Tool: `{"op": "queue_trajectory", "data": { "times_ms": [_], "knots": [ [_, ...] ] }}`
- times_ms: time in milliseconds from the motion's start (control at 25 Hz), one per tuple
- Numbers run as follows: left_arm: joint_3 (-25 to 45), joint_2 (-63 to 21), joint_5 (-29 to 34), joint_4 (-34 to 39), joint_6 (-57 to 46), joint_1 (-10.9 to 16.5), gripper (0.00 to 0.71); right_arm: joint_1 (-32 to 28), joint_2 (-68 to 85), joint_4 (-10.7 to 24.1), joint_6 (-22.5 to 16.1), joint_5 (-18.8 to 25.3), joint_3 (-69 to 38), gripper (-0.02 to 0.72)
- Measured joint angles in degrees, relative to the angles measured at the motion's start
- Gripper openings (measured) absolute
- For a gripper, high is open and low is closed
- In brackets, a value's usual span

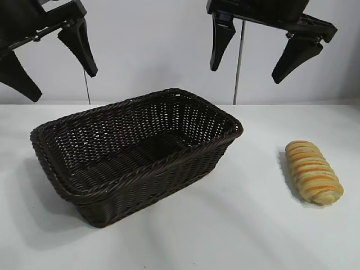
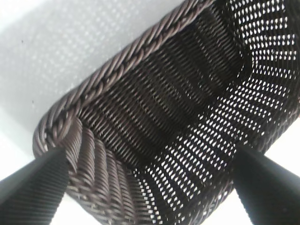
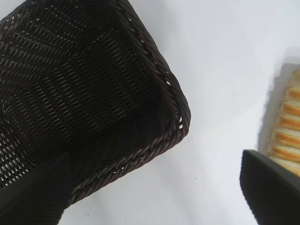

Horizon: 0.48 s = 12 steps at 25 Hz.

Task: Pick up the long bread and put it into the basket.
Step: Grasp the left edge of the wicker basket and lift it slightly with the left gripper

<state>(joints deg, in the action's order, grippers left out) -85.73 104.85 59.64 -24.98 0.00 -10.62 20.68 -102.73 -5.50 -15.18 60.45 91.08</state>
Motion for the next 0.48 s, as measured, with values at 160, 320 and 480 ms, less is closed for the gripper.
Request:
{"op": "queue_trajectory", "data": {
  "times_ms": [160, 320, 480],
  "knots": [
    [0.00, -1.92, 0.06, 2.71, -3.52, 0.37, 0.686, 0.00, 0.00, 0.00, 0.00, 0.16, 0.00, 0.695],
    [2.58, -6.96, -0.15, 8.76, -10.37, 0.37, 0.686, 0.00, 0.00, 0.00, 0.00, 1.32, 0.00, 0.695],
    [10.22, -11.98, -3.05, 11.53, -16.21, 0.37, 0.686, 0.00, 0.00, 0.05, 0.00, 1.37, 0.00, 0.695]
  ]
}}
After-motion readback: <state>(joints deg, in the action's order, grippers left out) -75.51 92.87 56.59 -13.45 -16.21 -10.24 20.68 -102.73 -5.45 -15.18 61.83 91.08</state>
